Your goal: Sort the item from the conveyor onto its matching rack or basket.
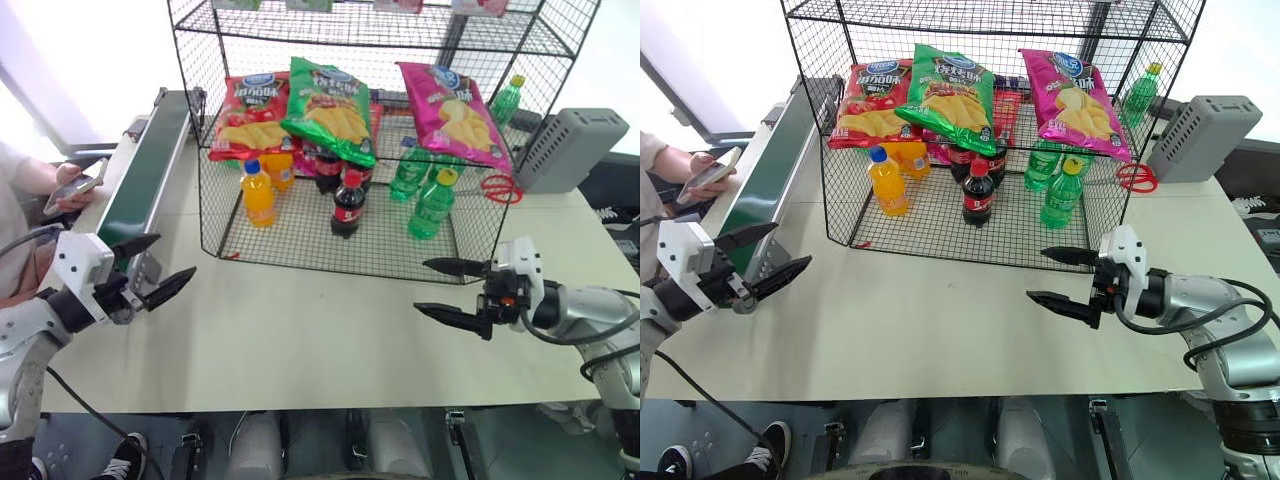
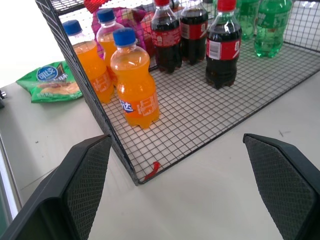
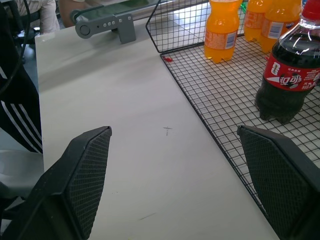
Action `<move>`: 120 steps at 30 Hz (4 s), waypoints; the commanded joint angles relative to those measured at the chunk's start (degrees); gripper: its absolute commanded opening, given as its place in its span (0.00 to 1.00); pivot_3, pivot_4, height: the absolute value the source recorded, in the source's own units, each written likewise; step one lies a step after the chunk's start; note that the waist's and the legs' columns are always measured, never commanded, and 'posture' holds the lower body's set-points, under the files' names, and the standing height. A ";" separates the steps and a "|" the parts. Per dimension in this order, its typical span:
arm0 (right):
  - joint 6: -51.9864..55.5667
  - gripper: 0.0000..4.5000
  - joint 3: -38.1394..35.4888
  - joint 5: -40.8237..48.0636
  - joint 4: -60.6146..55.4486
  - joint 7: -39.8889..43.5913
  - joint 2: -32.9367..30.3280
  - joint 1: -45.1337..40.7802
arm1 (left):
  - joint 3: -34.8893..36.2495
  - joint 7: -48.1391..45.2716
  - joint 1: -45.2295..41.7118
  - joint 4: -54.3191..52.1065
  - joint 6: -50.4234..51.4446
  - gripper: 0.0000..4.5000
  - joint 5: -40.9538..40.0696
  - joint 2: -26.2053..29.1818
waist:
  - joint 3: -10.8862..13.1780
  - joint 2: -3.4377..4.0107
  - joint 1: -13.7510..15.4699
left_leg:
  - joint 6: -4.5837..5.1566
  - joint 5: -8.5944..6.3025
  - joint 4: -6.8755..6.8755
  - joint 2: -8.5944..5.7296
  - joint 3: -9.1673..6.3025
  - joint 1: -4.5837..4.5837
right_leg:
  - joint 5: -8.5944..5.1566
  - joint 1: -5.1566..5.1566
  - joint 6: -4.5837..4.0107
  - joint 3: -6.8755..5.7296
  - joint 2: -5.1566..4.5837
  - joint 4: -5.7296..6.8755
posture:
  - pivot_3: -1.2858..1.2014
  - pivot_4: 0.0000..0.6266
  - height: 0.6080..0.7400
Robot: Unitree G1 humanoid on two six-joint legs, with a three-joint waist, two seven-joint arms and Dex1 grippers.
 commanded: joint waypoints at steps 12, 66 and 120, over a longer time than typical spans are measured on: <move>-1.72 0.93 -1.00 -1.26 0.96 0.89 -0.47 -2.62 | 1.10 -4.94 -1.29 1.81 -1.73 1.00 -1.08 1.33 | 0.00 0.00 0.00 | 0.00 0.00 0.00 0.00 0.01 0.01 | 0.00 0.00 0.01 0.00 0.00 0.02 | 0.52 0.24 1.00; -4.86 0.93 1.99 -4.95 3.32 1.89 0.16 -5.36 | 1.37 -7.11 -1.36 2.11 -3.35 1.00 -1.63 0.69 | 0.00 0.00 -0.01 | 0.00 0.00 0.01 0.00 0.02 0.01 | 0.01 0.00 0.02 0.00 0.00 0.05 | 0.52 0.24 1.00; -8.01 0.93 2.71 -7.22 5.19 2.43 -0.28 -6.25 | -2.20 -8.01 -4.13 4.64 -5.63 1.00 0.65 0.41 | 0.00 0.00 -0.04 | -0.01 0.01 0.04 0.00 0.04 0.05 | 0.02 0.01 0.03 0.00 0.00 0.13 | 0.52 0.24 1.00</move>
